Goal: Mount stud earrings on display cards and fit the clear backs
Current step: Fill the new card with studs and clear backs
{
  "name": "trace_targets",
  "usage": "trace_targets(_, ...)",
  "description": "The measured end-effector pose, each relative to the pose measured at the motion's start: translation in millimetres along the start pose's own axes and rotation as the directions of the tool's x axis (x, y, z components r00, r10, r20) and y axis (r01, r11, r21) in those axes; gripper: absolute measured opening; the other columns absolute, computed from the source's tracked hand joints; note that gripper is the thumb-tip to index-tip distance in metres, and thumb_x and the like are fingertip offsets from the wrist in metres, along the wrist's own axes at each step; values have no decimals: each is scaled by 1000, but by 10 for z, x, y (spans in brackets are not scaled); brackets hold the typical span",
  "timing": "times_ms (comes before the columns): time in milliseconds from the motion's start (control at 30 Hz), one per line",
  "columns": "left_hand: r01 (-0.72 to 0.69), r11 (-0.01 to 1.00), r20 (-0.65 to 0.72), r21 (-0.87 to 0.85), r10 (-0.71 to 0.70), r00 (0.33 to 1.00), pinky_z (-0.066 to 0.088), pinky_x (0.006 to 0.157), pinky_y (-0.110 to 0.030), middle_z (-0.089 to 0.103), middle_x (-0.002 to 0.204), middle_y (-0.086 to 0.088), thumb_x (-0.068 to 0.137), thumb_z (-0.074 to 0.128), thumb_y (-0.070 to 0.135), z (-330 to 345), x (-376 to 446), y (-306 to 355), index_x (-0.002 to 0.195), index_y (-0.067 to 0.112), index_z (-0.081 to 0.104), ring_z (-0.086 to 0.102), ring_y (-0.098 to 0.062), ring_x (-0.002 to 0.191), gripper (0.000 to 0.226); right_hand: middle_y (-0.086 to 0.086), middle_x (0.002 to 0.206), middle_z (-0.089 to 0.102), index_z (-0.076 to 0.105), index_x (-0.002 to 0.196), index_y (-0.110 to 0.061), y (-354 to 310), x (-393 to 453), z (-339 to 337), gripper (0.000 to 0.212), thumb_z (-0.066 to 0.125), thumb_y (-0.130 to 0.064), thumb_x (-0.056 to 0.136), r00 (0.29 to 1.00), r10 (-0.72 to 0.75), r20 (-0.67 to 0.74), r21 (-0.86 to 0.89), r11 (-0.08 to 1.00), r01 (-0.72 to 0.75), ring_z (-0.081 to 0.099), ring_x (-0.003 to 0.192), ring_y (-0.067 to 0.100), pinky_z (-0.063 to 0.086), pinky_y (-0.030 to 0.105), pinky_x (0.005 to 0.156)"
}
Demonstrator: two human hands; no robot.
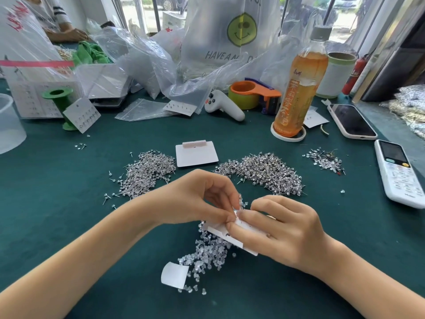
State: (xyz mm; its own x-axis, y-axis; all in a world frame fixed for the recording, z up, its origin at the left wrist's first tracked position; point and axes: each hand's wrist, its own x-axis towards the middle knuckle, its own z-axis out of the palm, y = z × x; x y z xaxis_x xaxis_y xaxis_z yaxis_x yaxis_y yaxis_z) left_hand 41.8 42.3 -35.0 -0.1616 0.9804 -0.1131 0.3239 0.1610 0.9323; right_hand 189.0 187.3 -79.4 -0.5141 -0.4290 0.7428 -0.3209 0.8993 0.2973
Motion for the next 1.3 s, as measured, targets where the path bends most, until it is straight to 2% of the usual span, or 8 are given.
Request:
trace_targets(100, 19, 996, -68, -86, -25, 997, 52, 71, -17, 73, 83, -1, 78, 75, 3, -30, 32, -28, 88, 15, 70, 67, -10, 77, 16, -3, 73, 70, 77, 83, -17, 59, -1, 1, 14, 65, -13, 90, 997, 70, -10, 43, 997, -70, 61, 63, 20, 52, 25, 61)
trace_targets(167, -50, 984, -298, -172, -4, 954, 52, 76, -16, 74, 89, -1, 74, 76, 20, -107, 34, -72, 86, 19, 73, 69, -9, 82, 12, -2, 78, 72, 77, 88, -12, 120, -14, 1, 17, 60, -10, 92, 968, 247, -45, 182, 955, -235, 61, 64, 23, 52, 29, 59)
trace_targets(267, -91, 996, -501, -17, 70, 863, 50, 73, -12, 74, 81, 4, 75, 74, 19, -204, -10, -178, 80, 17, 73, 66, -2, 74, 5, 0, 74, 72, 76, 90, -6, 160, -46, 14, 10, 67, -9, 85, 888, 455, -59, 293, 859, -421, 58, 65, 23, 50, 33, 56)
trace_targets(333, -5, 963, -428, 269, 124, 895, 47, 68, -10, 71, 75, 11, 79, 75, 14, -182, -38, -265, 81, 19, 73, 62, 4, 68, 6, -1, 72, 70, 75, 86, -4, 156, -71, 37, 10, 68, -11, 85, 857, 512, -63, 296, 829, -474, 56, 64, 21, 49, 33, 54)
trace_targets(400, 32, 910, -343, 413, 123, 931, 47, 67, -13, 70, 77, 12, 80, 74, 15, -124, -53, -320, 84, 21, 73, 62, 1, 71, 7, -1, 72, 70, 75, 85, -3, 158, -75, 48, 13, 67, -14, 86, 830, 555, -64, 319, 799, -509, 56, 64, 20, 49, 33, 53)
trace_targets(733, -26, 869, -240, 493, 165, 957, 52, 71, -27, 64, 83, 11, 79, 75, 15, -92, -57, -326, 84, 24, 72, 63, -9, 78, 10, 4, 69, 68, 74, 84, 0, 148, -103, 65, 19, 67, -17, 86, 813, 580, -57, 329, 779, -533, 58, 63, 23, 49, 36, 51)
trace_targets(1033, -50, 831, -222, 554, 205, 953, 50, 75, -15, 64, 86, 15, 81, 74, 22, -80, -39, -357, 87, 25, 73, 63, -2, 78, 7, 4, 64, 64, 74, 80, 3, 147, -103, 74, 23, 66, -19, 87, 824, 564, -57, 319, 792, -520, 56, 61, 24, 48, 36, 49)
trace_targets(1300, -51, 828, -208, 558, 199, 958, 41, 68, -9, 60, 85, 15, 85, 68, 22, -74, -9, -392, 89, 22, 69, 56, -1, 74, 4, 3, 65, 66, 74, 81, 3, 156, -100, 65, 22, 67, -17, 87, 833, 552, -50, 329, 796, -508, 56, 61, 23, 48, 36, 49)
